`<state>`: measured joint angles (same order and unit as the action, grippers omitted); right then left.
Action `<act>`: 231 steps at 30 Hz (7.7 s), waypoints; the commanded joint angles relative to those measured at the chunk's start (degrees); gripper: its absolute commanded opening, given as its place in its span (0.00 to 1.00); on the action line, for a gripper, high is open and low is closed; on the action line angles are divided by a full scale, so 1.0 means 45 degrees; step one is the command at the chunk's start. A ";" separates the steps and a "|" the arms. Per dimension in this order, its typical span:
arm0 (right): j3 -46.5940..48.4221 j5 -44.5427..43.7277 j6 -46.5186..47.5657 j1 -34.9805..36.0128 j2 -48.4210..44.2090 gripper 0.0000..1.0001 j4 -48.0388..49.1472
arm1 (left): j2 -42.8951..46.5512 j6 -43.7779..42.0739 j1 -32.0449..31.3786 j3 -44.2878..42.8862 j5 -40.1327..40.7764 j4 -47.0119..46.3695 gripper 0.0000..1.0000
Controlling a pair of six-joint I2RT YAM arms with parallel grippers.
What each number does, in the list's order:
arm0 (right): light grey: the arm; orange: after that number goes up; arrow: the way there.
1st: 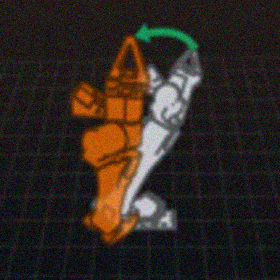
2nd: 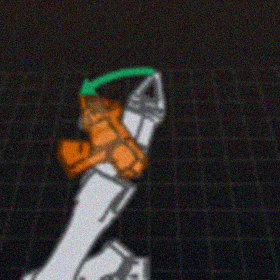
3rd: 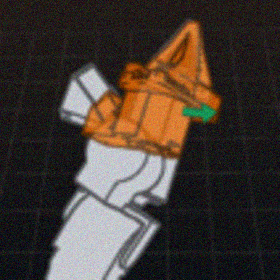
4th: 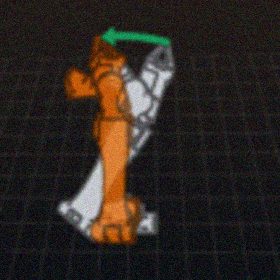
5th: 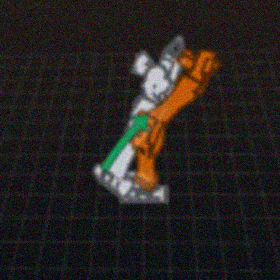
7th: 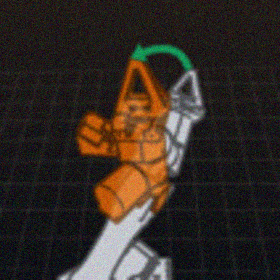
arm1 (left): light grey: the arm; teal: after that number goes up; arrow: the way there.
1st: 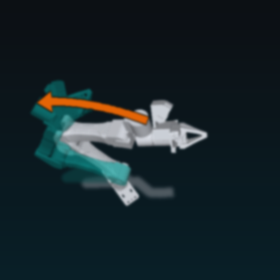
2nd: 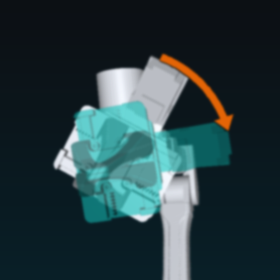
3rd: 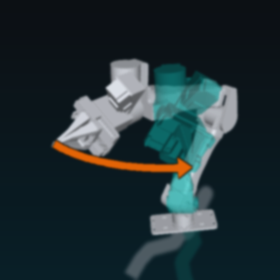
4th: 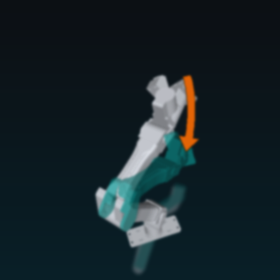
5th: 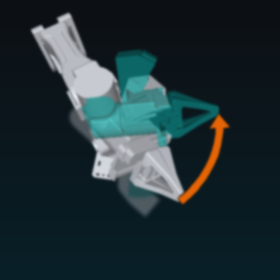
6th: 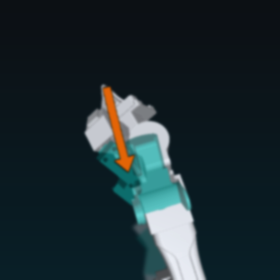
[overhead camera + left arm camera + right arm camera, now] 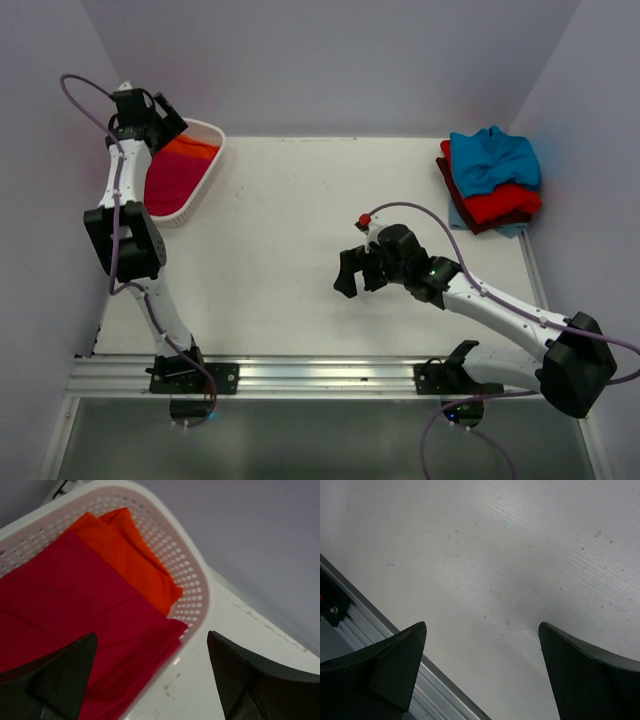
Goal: Fold and stack the t-shirts
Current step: Grab crumpled tshirt from bin with the left arm, then move the tshirt to the center of the board, then flatten out the tshirt
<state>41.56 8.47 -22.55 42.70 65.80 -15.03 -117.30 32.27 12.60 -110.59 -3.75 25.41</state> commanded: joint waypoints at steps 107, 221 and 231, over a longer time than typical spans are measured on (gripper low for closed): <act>0.0998 -0.5145 -0.1318 0.0043 -0.0892 0.99 -0.1563 | 1.0944 0.5150 -1.5008 1.3930 0.2078 -0.2127 0.00; 0.4006 -0.4304 -0.0126 0.3754 0.1999 0.00 -0.4845 | 1.2257 -0.3382 -1.5476 1.7133 0.2511 -0.6622 0.76; 0.3909 -0.4108 -0.0127 0.3754 0.1901 0.00 -0.4844 | 1.1886 -0.3266 -1.5476 1.7231 0.3782 -0.6935 0.14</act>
<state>58.46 -10.85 -24.12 59.88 76.12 -37.67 -63.77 18.26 -56.73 -33.82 9.98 -1.34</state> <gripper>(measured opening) 0.040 0.183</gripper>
